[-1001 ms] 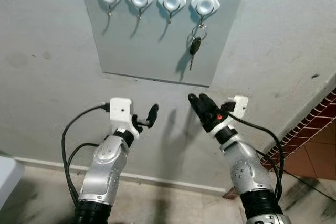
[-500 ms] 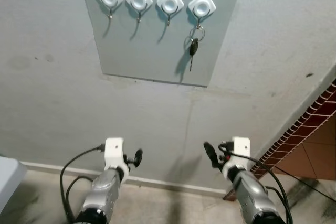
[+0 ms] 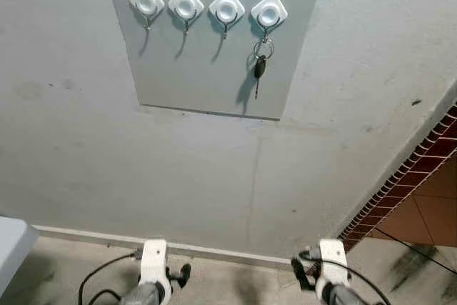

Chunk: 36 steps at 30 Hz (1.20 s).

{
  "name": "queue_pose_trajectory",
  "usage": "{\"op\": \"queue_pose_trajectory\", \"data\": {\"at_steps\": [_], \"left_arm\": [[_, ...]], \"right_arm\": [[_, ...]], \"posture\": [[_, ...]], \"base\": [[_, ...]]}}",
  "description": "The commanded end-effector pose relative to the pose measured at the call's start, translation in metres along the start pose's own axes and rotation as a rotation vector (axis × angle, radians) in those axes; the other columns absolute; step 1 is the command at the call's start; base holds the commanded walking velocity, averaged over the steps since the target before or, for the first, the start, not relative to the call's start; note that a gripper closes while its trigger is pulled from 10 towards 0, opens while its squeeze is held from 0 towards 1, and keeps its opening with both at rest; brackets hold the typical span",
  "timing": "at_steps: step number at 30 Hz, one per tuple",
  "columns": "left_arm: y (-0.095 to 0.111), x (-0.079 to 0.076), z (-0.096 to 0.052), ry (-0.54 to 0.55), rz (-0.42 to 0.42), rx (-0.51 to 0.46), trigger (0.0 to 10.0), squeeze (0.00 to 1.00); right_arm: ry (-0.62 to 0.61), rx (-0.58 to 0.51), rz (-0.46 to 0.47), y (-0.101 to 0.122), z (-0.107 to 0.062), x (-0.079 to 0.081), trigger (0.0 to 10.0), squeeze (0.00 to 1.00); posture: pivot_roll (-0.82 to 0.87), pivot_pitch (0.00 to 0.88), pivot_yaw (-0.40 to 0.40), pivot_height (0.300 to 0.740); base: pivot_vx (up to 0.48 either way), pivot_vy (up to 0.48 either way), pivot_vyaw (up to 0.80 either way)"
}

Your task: Hang keys on a hook

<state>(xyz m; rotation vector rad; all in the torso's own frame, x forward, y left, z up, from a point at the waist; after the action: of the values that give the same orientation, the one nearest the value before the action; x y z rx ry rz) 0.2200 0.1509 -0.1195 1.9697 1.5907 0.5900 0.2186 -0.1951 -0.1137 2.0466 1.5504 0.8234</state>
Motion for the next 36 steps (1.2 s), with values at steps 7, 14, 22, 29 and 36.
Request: {"op": "queue_pose_trajectory", "data": {"at_steps": [7,14,22,29,36], "left_arm": [[-0.024,0.018,-0.009,0.062,-0.024,0.042,10.0,0.0],[-0.02,0.019,-0.009,0.06,-0.01,0.029,10.0,0.0],[0.008,0.01,-0.001,0.035,0.001,-0.043,10.0,0.0],[0.015,0.002,0.002,0.013,0.008,-0.057,10.0,0.0],[0.001,0.002,0.0,0.014,0.021,-0.018,10.0,0.0]], "right_arm": [[-0.115,0.112,0.054,-0.043,-0.017,-0.03,10.0,1.0],[-0.094,0.11,0.121,-0.043,-0.016,-0.024,10.0,0.0],[-0.127,0.19,-0.017,-0.058,-0.019,-0.025,10.0,0.0],[-0.093,0.213,-0.071,-0.064,-0.02,-0.019,10.0,0.0],[-0.061,0.22,-0.112,-0.064,-0.018,-0.01,10.0,0.0]], "posture": [[-0.02,0.008,0.016,0.74],[-0.03,0.0,0.011,0.74],[-0.03,0.0,0.016,0.74],[-0.03,0.0,0.013,0.74],[-0.03,0.0,0.01,0.74]], "base": [[0.0,0.0,0.0],[0.0,0.0,0.0],[0.0,0.0,0.0],[0.0,0.0,0.23],[0.0,0.0,0.8]]}}
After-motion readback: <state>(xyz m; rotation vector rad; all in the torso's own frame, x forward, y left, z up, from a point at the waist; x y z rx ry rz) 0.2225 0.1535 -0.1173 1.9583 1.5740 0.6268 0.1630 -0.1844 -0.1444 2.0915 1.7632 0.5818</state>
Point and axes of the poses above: a point about 5 cm out from each wrist's last joint towards the gripper, its own z axis pointing out of the wrist towards the gripper, its own y axis along the axis of the wrist's last joint, x = y × z, the point moved 5 cm from there along z, pointing out of the wrist towards the gripper, and after that the axes turned 14 degrees about z, right-handed, at the moved point
